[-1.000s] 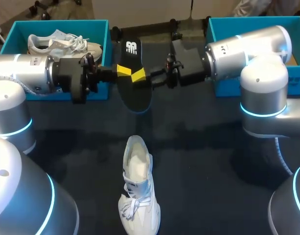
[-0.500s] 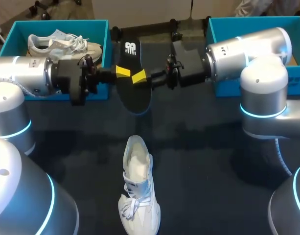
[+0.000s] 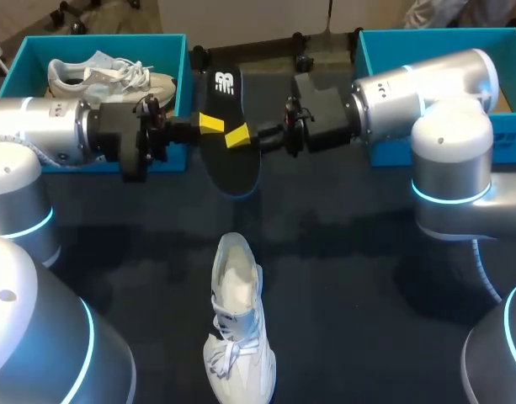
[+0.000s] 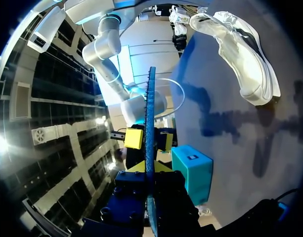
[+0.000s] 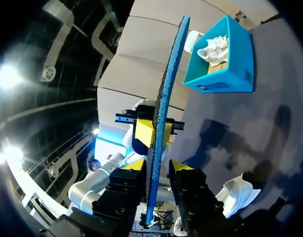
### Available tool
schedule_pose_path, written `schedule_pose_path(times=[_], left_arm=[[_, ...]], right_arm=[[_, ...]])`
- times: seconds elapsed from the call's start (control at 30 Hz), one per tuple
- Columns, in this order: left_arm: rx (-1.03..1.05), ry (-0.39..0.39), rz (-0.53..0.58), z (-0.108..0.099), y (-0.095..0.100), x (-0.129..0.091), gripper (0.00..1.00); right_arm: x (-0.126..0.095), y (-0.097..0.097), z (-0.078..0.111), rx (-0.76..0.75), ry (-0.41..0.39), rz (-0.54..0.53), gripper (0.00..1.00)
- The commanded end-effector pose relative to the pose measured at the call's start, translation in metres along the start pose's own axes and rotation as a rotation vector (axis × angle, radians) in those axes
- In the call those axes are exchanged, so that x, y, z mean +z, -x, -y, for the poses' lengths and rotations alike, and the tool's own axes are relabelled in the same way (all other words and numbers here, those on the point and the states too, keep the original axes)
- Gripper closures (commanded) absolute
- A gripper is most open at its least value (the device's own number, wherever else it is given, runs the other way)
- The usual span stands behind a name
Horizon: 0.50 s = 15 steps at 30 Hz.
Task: Take the shoe out of the shoebox, open the shoe tongue, remove and reinsert the insole, then place the shoe into the shoebox
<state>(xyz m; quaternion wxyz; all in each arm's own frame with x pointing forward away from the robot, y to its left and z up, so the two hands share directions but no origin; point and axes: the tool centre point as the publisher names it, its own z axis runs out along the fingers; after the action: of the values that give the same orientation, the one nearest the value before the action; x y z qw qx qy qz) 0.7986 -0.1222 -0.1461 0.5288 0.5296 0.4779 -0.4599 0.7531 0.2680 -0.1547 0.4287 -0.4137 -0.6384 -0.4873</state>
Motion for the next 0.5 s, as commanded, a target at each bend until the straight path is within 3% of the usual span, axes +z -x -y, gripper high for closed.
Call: schedule_pose_path(times=[0.03, 0.07, 0.1, 0.13, 0.37, 0.4, 0.5], left_arm=[[0.002, 0.001, -0.002, 0.0017, -0.0004, 0.0004, 1.00], [0.002, 0.002, -0.003, 0.0017, -0.0004, 0.0005, 1.00], [0.001, 0.002, -0.003, 0.0017, -0.0005, 0.0005, 1.00], [0.001, 0.002, -0.003, 0.0017, -0.0005, 0.0006, 1.00], [-0.007, 0.004, -0.008, 0.0026, -0.0009, 0.0009, 0.98], [-0.009, 0.003, -0.009, 0.0027, -0.0010, 0.0009, 0.80], [-0.012, 0.000, -0.027, 0.0039, -0.0006, -0.0009, 0.00]], right_arm=[[0.0012, -0.0001, 0.0009, 0.000, 0.003, 0.003, 0.80], [0.0012, -0.0001, 0.0009, 0.000, 0.003, 0.003, 0.82], [0.0012, -0.0002, 0.0008, -0.001, 0.001, 0.003, 0.95], [0.0013, -0.0003, 0.0008, -0.001, 0.000, 0.002, 1.00], [0.0038, 0.0004, 0.0005, -0.009, -0.008, -0.004, 1.00], [0.0039, 0.0003, 0.0004, -0.010, -0.007, -0.004, 1.00], [0.0017, 0.0000, 0.0018, -0.014, -0.005, -0.007, 1.00]])
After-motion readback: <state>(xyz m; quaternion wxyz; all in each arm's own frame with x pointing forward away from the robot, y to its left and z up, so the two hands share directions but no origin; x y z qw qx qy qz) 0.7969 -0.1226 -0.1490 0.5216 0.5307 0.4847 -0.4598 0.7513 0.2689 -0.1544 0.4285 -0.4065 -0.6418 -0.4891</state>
